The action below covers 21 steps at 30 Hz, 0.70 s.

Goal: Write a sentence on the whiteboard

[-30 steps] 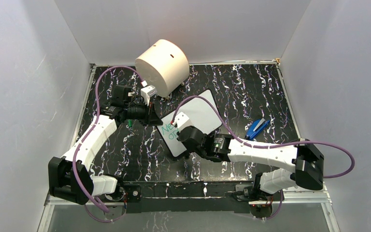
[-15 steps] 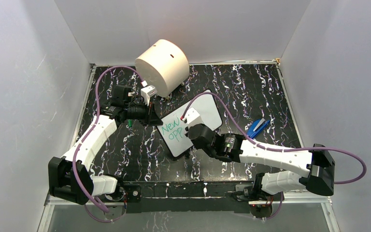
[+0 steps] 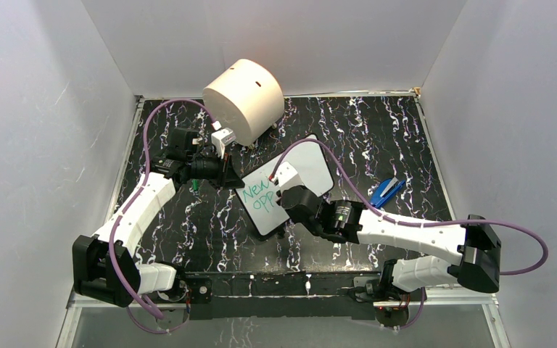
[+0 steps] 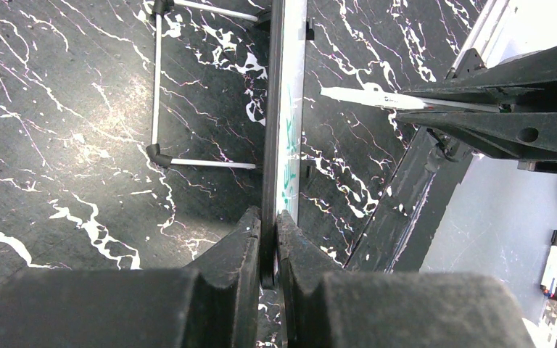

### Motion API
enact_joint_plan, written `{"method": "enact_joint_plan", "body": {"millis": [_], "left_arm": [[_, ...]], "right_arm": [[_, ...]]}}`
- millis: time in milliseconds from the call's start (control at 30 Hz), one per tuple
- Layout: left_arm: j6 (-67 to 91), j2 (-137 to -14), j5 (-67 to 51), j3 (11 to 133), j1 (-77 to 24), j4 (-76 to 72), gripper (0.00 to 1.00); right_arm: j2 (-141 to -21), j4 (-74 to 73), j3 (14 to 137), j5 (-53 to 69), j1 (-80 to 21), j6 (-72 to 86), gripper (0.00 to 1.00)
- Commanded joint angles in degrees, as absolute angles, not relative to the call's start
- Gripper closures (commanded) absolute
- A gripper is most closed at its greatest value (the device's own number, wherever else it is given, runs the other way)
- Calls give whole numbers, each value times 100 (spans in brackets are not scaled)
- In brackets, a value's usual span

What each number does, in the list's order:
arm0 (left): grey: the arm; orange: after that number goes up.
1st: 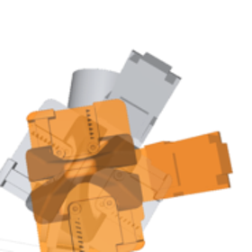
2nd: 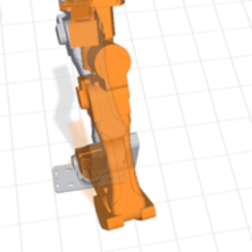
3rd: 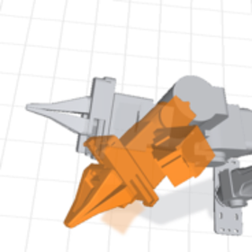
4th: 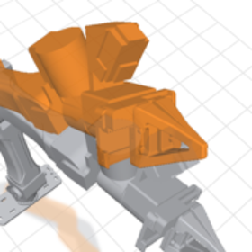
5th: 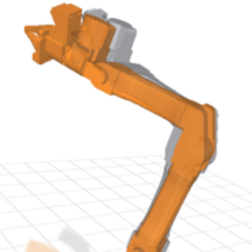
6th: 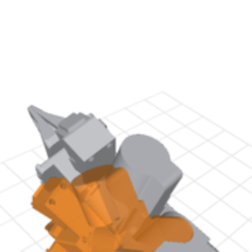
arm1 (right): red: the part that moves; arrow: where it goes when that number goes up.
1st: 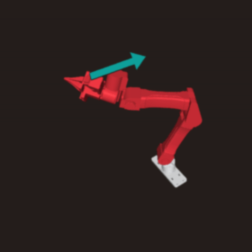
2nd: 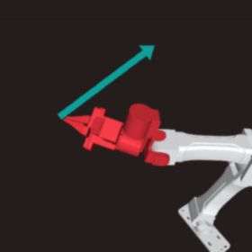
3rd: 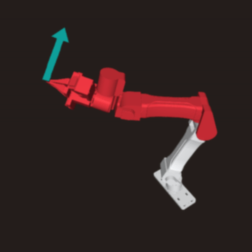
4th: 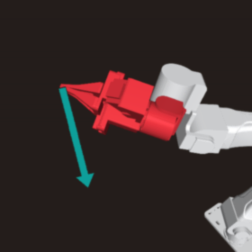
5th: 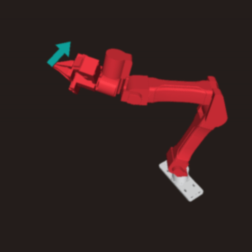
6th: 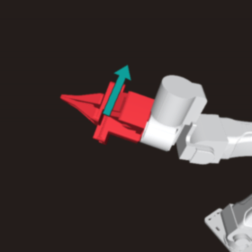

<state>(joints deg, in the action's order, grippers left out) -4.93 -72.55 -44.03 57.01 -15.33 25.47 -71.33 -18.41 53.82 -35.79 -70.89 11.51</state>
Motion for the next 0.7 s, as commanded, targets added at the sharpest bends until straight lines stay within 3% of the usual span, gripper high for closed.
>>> {"method": "enact_joint_plan", "body": {"millis": [0,667], "left_arm": [[-759,-7253,-3989,5679,-1525,2774,100],[-756,-7251,-4043,5685,-1531,2760,100]], "right_arm": [[-7109,-1443,5479,-3613,-7078,1030,100],[-7417,-1141,5625,-3605,-7066,888,100]]}}
